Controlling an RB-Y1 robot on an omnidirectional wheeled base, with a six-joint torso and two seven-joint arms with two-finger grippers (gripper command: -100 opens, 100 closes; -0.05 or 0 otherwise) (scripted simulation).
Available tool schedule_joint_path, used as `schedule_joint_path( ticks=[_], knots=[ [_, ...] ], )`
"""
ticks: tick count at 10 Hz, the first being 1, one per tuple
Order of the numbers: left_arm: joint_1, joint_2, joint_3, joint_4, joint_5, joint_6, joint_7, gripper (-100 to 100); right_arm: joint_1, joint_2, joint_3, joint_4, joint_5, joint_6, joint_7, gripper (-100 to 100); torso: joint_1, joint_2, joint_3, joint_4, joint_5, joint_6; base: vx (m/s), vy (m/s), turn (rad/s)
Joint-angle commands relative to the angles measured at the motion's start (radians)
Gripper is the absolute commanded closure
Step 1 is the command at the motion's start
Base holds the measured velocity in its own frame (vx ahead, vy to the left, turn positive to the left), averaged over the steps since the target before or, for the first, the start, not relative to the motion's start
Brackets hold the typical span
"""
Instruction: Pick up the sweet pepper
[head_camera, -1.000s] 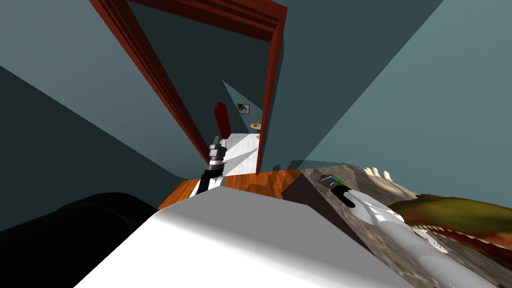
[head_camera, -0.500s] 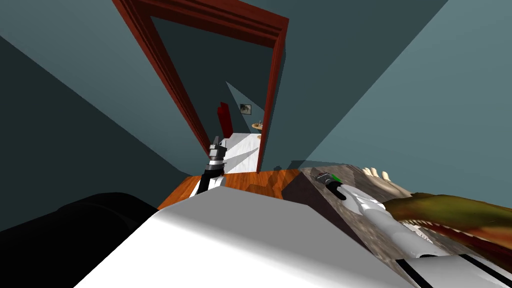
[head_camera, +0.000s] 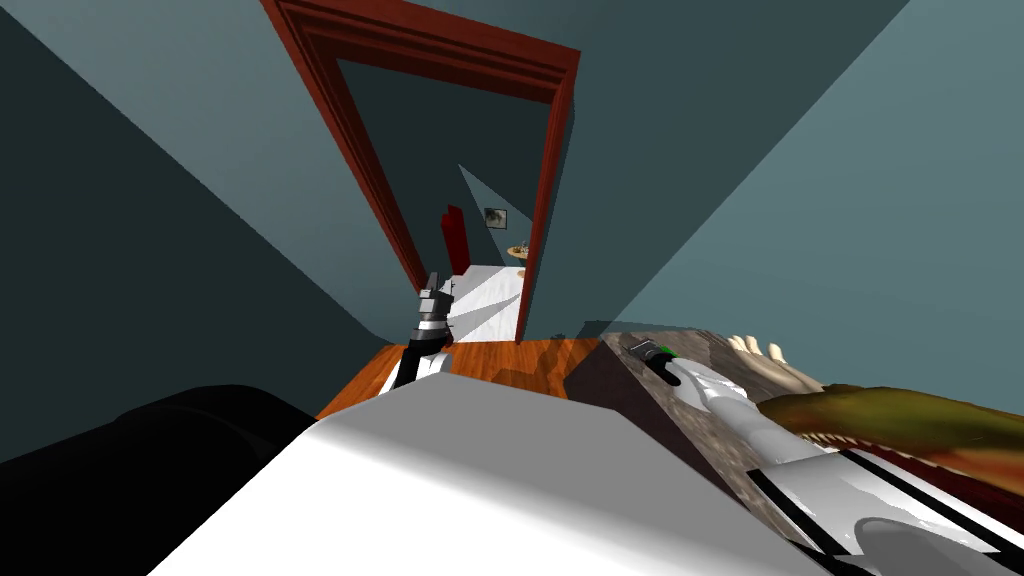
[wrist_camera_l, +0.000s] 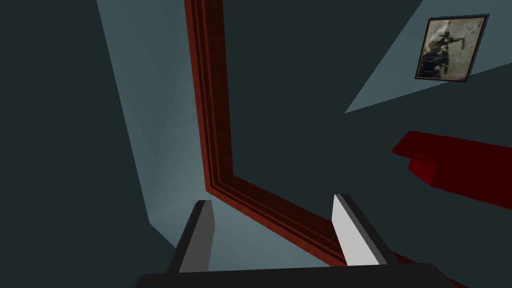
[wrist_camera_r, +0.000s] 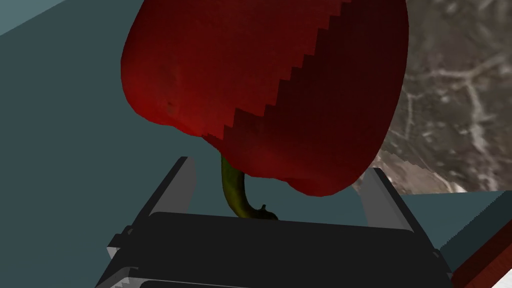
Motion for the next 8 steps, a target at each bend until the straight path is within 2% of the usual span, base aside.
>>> schedule_joint_path(
  ticks=[1,3,4,6,7,8],
  knots=[
    [0.000,0.000,0.000,0.000,0.000,0.000,0.000,0,-0.050,0.000,0.019,0.050,-0.003,0.005,-0.001,-100,0.000,0.000,0.000,0.000,0.000,0.000,-0.052,-0.003,-0.030],
    [0.000,0.000,0.000,0.000,0.000,0.000,0.000,0,-0.066,0.000,0.019,0.062,-0.003,0.005,-0.001,-100,0.001,-0.005,-0.003,-0.001,0.000,0.000,-0.002,0.003,-0.005],
    [0.000,0.000,0.000,0.000,0.000,0.000,0.000,0,-0.116,0.015,0.064,0.114,-0.020,0.001,-0.001,-100,0.001,-0.007,-0.004,-0.002,0.000,0.000,-0.095,-0.022,0.138],
    [0.000,0.000,0.000,0.000,0.000,0.000,0.000,0,-0.175,0.015,0.097,0.175,-0.020,0.001,-0.001,-100,-0.001,0.000,0.000,0.000,0.000,0.000,-0.101,-0.016,0.040],
    [0.000,0.000,0.000,0.000,0.000,0.000,0.000,0,-0.186,0.015,0.097,0.176,-0.020,0.001,-0.001,-100,0.000,-0.002,-0.001,0.000,0.000,0.000,-0.020,0.015,-0.022],
    [0.000,0.000,0.000,0.000,0.000,0.000,0.000,0,-0.232,0.029,0.139,0.231,-0.036,-0.004,0.000,-100,0.002,-0.005,-0.002,-0.001,0.000,0.000,-0.112,0.000,0.120]
  ],
)
